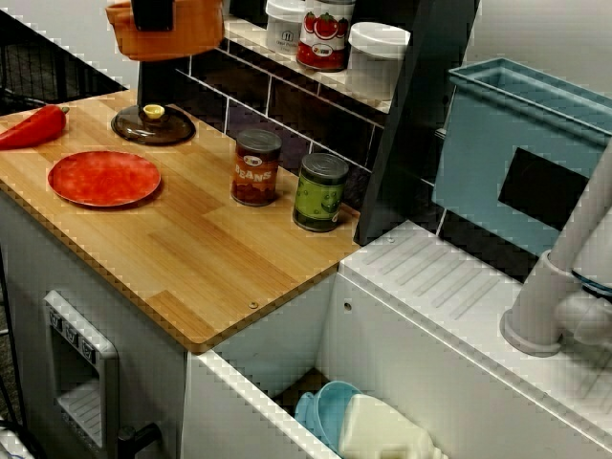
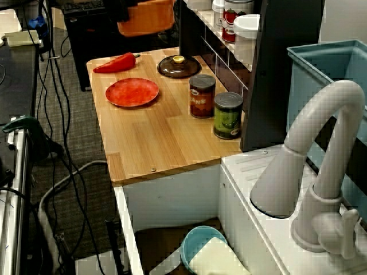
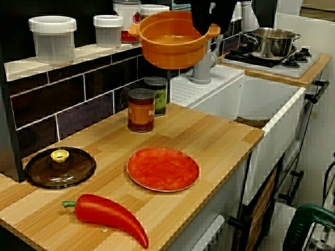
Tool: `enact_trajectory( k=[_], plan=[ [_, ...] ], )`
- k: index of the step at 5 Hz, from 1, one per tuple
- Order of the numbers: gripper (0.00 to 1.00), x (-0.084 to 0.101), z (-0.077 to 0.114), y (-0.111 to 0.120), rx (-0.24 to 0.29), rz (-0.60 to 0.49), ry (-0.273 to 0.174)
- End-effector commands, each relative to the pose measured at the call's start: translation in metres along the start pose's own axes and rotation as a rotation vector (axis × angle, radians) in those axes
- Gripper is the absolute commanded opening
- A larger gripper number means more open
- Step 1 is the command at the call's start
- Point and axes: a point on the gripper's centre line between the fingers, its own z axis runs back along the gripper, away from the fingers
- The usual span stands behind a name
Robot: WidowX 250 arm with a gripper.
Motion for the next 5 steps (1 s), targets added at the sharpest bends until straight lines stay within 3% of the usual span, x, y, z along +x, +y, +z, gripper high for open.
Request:
enact_trajectory(
  k=[1,3,5],
  plan=[
    [0.00,0.021,-0.006,-0.049,0.036,-0.097,0.011],
    [0.00,0.024,-0.038,-0.086,0.055,-0.165,0.081],
    [0.00,0.020,-0.060,-0.087,0.053,-0.154,0.102]
  ],
)
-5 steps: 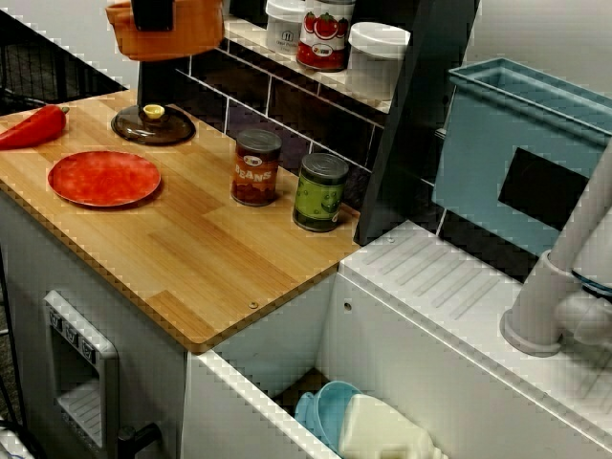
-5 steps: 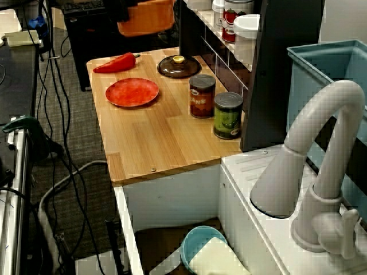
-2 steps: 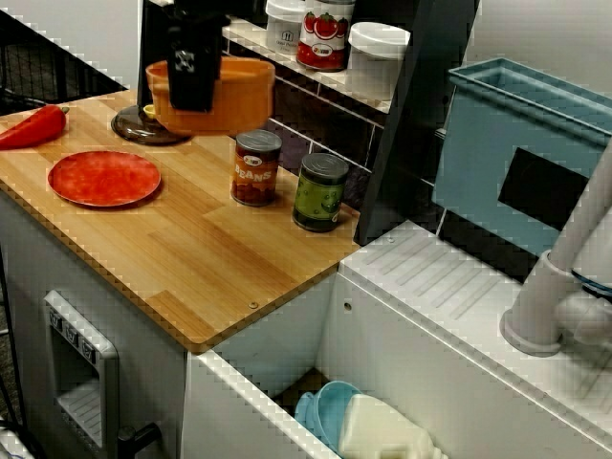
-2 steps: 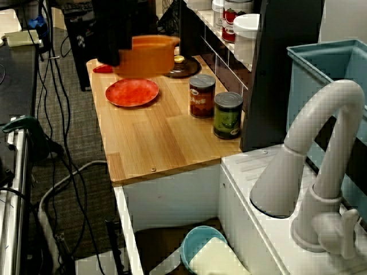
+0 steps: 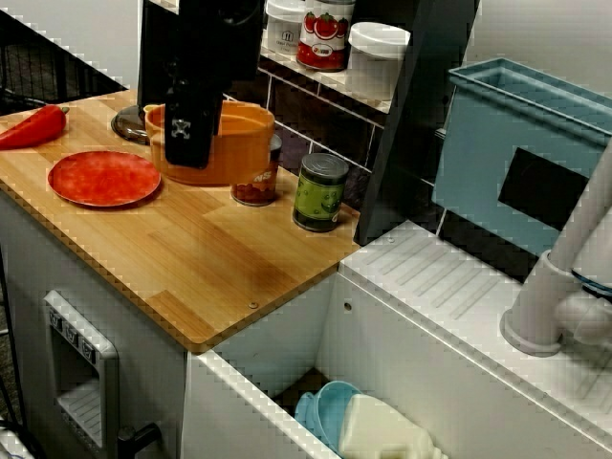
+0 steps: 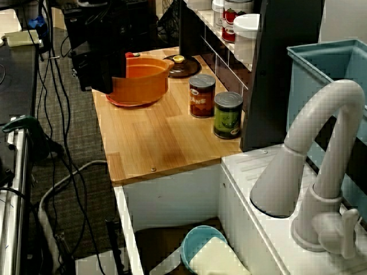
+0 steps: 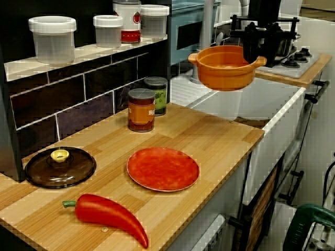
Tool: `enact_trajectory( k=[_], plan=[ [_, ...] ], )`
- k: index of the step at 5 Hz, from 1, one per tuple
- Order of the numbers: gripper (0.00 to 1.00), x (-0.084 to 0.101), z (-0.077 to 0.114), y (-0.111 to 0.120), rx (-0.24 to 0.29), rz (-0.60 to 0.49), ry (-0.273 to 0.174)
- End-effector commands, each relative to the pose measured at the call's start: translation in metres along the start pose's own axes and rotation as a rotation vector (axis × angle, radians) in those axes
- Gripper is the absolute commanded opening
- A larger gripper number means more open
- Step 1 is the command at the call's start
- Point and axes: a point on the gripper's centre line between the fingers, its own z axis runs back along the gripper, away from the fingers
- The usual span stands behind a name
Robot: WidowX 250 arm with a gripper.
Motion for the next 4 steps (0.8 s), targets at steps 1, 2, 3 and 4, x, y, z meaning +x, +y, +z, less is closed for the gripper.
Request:
enact_trajectory(
  k=[1,2,3,4],
  plan=[
    [0.00,0.001,-0.008,0.005,0.023,0.011,-0.011],
    [0.00,0.001,-0.013,0.003,0.023,0.010,-0.006],
    [0.00,0.002,-0.005,-0.002,0.020,0.003,-0.011],
    [0.00,-0.007,0.011,-0.001,0.045,0.016,-0.062]
  ],
)
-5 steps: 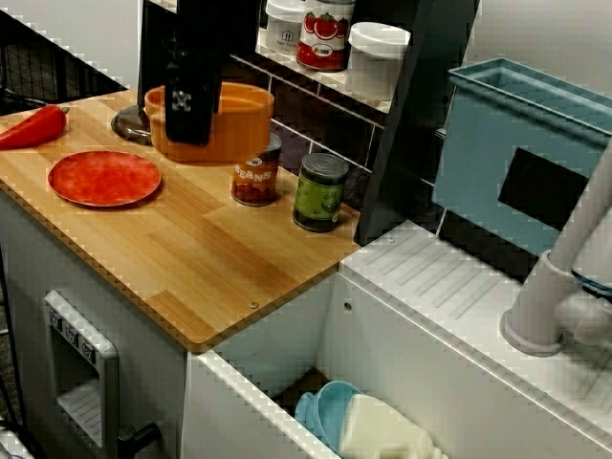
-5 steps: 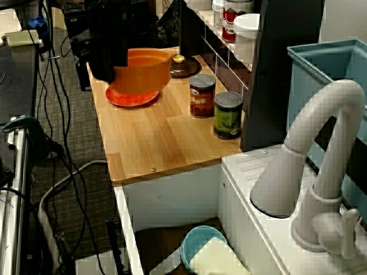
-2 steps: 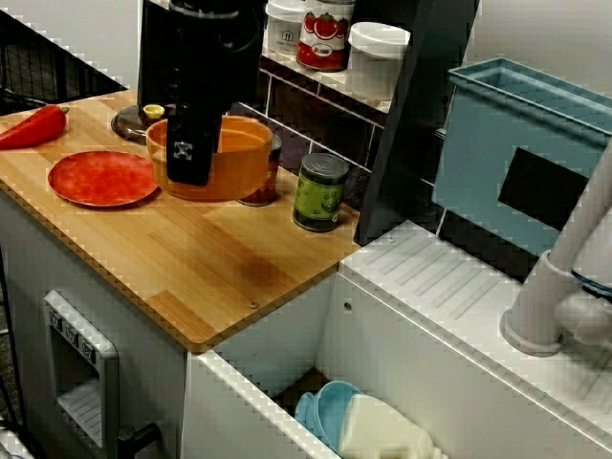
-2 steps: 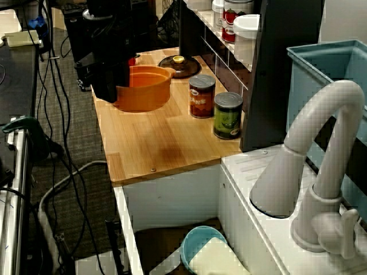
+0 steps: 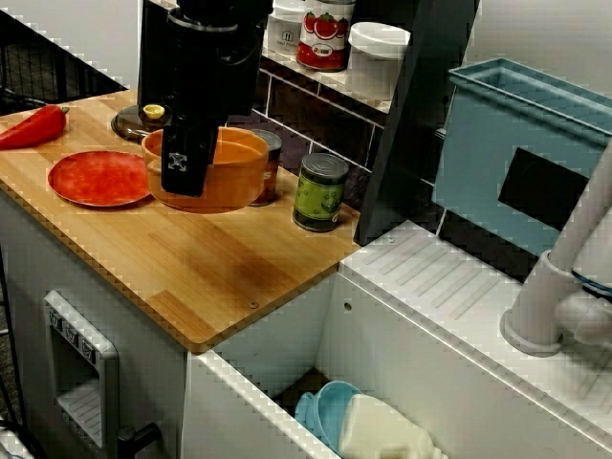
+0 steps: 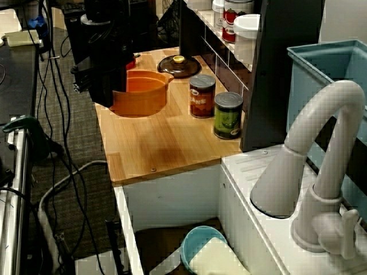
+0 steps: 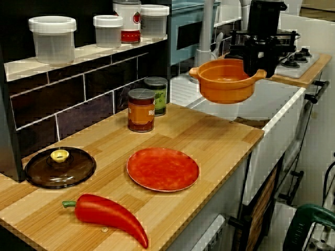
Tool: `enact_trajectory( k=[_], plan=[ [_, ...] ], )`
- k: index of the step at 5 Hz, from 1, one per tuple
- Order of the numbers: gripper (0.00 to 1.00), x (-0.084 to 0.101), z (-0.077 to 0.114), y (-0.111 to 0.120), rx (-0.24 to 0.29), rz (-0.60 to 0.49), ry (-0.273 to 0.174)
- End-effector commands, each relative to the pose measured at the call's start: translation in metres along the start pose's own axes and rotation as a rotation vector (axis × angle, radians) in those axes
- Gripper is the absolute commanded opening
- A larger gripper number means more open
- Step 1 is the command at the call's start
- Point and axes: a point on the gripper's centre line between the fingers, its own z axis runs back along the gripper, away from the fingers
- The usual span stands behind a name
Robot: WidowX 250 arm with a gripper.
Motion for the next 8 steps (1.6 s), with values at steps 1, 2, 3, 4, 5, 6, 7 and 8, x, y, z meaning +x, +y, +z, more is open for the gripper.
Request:
enact_trajectory(
  k=[1,2,3,4,5,6,7,8],
  plan=[
    [0.00,-0.006,0.038,0.005,0.052,0.027,-0.103],
    [0.00,-0.005,0.056,0.006,0.055,0.028,-0.125],
    [0.00,-0.006,0.061,0.006,0.051,0.026,-0.133],
    [0.00,-0.005,0.058,0.008,0.063,0.031,-0.123],
    [0.00,-0.004,0.058,0.009,0.081,0.037,-0.120],
    [0.00,-0.007,0.056,0.015,0.073,0.042,-0.123],
    [0.00,-0.003,0.037,0.013,0.077,0.040,-0.090],
    [0.00,0.007,0.011,0.011,0.078,0.036,-0.029]
  ],
)
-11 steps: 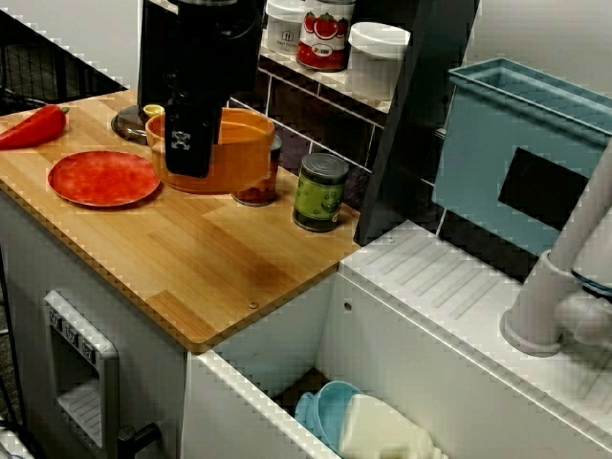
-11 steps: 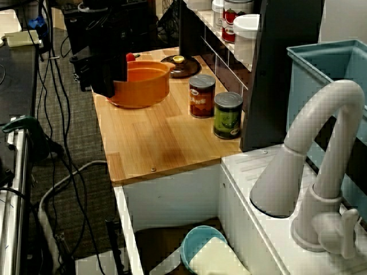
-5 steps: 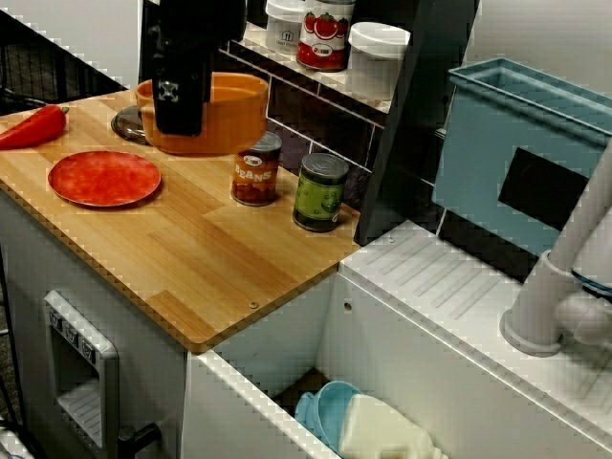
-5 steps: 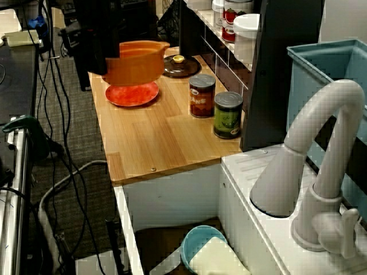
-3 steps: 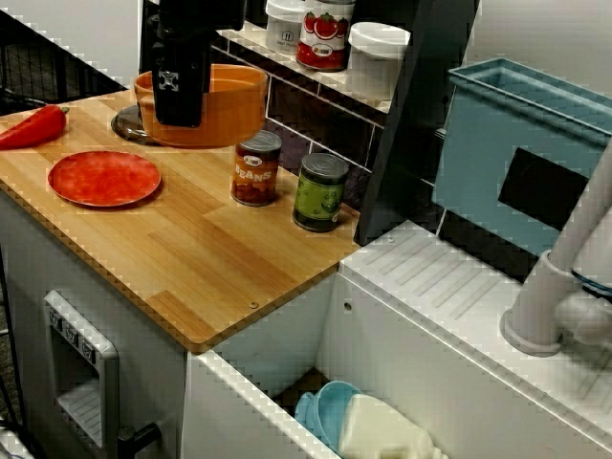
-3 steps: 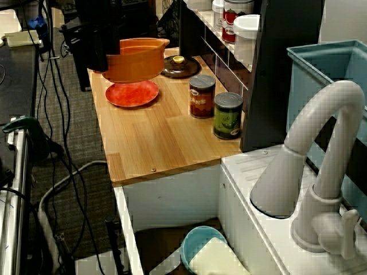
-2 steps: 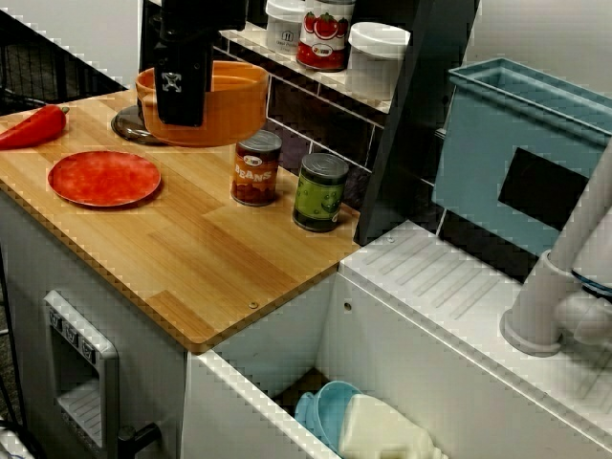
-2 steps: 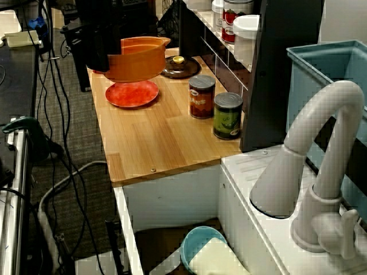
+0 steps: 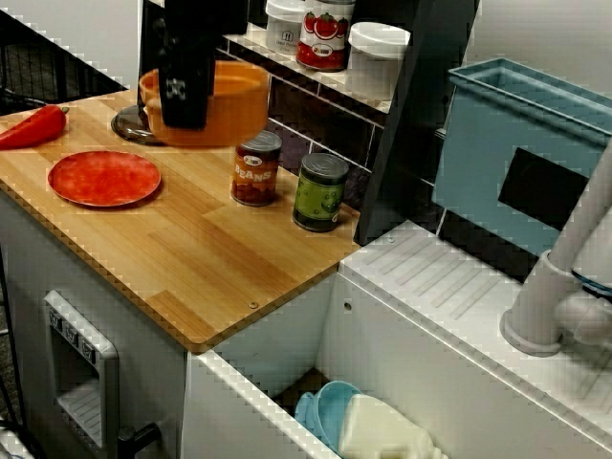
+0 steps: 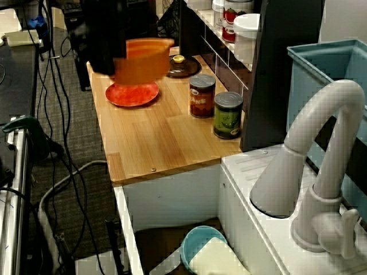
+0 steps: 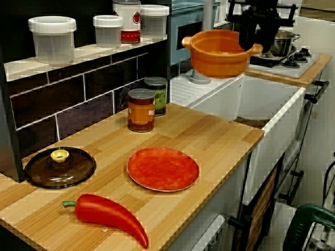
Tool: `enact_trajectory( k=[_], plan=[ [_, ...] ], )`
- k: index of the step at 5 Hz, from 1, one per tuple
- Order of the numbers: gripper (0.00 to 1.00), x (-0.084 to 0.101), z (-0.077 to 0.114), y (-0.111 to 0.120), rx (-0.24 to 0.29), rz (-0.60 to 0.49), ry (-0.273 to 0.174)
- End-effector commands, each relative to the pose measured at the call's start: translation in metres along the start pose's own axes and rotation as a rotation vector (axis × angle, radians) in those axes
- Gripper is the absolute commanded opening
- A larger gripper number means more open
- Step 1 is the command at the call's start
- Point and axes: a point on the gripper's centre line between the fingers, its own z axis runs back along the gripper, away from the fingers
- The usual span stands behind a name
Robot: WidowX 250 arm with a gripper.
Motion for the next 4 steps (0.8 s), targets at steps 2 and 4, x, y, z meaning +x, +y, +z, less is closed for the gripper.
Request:
enact_trajectory(
  k=[2,4],
  plan=[
    [0.00,0.013,-0.030,-0.005,0.027,-0.008,0.066],
    [0.00,0.003,-0.046,-0.007,0.035,0.003,0.068]
  ],
)
